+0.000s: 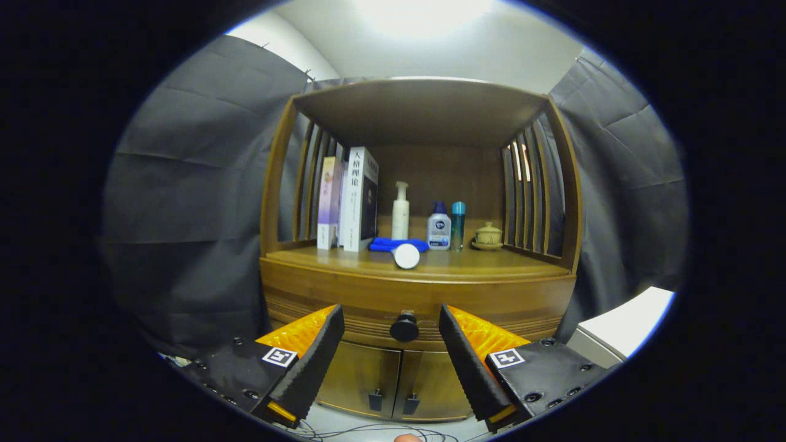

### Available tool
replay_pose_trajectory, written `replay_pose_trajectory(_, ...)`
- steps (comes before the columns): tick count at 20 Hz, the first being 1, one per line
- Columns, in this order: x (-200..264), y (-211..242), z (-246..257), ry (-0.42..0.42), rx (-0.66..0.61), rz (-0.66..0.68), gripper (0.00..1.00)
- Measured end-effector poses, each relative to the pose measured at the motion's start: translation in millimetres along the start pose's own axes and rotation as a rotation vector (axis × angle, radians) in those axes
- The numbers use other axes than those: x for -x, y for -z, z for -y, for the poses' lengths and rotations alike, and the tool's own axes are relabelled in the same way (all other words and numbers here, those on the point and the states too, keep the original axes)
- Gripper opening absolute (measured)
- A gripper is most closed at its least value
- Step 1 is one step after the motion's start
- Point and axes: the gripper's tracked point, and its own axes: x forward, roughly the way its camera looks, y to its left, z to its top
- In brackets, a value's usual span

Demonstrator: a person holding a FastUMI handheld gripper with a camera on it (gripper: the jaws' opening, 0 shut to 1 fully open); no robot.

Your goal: Pull open the drawer, take out the items inside it, and place them on the countertop above the cabinet.

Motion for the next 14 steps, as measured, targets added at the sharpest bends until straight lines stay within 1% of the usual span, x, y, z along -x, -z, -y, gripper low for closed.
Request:
replay_pose_trajectory(3,28.5,-26.9,0.4,-0.014,-0.022,0.035,0.98)
replay_pose_trajectory(6,53.2,-43.5,10.1,0.001,-0.014,0.06,0.98)
replay_pose_trajectory(8,70.2,-54.5,22.1,0.036,0.008,0.085,0.97)
replay_pose_trajectory(10,84.0,-64.4,23.1,0.031,0.014,0.111,0.98)
replay_pose_trajectory(14,100.2,-70.9,24.7,0.014,-0.053,0.103,0.98)
